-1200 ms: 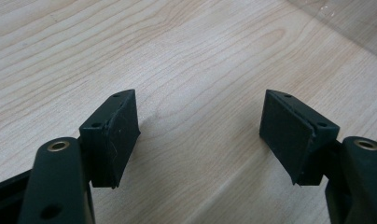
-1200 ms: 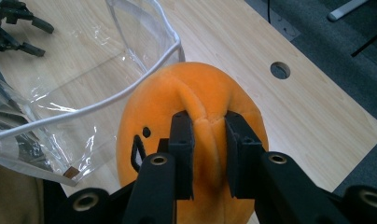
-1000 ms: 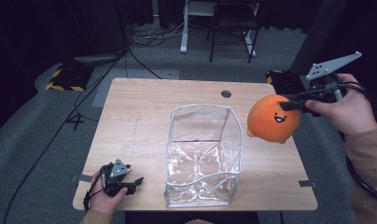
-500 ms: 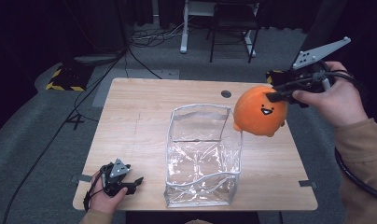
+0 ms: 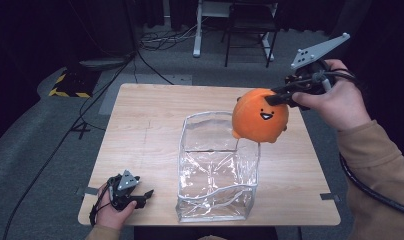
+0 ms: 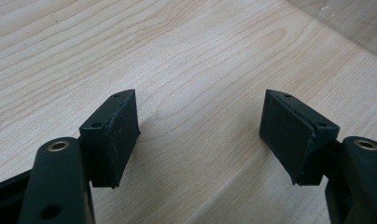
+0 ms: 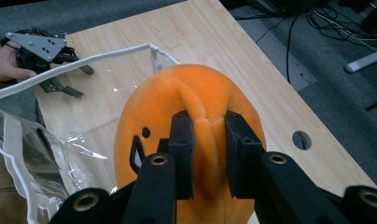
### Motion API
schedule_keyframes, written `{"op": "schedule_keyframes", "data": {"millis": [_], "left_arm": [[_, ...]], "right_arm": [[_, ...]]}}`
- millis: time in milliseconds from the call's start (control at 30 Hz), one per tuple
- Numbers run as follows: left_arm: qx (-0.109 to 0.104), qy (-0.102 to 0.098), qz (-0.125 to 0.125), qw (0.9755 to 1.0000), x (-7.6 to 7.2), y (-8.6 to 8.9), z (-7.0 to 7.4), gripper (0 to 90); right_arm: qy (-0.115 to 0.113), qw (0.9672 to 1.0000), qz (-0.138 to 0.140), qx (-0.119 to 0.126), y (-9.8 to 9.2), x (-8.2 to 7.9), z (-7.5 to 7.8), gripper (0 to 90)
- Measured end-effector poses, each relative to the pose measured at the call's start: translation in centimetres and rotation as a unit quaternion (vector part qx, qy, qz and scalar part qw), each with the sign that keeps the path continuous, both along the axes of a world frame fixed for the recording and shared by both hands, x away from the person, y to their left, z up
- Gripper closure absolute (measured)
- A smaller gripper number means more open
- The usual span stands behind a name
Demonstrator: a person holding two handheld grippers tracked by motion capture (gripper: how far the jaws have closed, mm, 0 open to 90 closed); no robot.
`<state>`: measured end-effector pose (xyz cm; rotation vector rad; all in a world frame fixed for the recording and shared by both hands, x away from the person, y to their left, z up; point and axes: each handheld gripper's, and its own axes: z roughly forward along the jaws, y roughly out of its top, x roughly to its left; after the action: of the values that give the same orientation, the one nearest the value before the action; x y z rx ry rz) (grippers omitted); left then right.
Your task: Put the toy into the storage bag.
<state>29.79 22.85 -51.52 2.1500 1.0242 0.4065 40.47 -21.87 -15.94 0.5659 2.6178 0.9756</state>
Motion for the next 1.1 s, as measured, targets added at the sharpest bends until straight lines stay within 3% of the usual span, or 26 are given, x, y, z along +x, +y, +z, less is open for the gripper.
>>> {"op": "schedule_keyframes", "data": {"millis": [467, 500, 767, 1100], "left_arm": [[0.000, 0.000, 0.000, 1.0000, 0.0, 0.0, 0.0, 28.6], [0.000, 0.000, 0.000, 1.0000, 0.0, 0.0, 0.0, 28.6], [-0.002, 0.003, -0.003, 1.0000, 0.1, 0.0, 0.0, 28.6], [-0.002, 0.003, -0.003, 1.0000, 0.1, 0.0, 0.0, 28.6]], "right_arm": [[0.005, 0.9990, 0.043, 0.007, 5.1, 1.0, -0.8, 75.0], [0.007, 0.9987, 0.050, 0.008, 6.1, 1.2, -1.3, 75.0], [0.014, 0.9975, 0.069, 0.008, 8.7, 1.8, -3.4, 74.9], [0.039, 0.9957, 0.084, -0.002, 11.0, 2.7, -7.1, 74.9]]}}
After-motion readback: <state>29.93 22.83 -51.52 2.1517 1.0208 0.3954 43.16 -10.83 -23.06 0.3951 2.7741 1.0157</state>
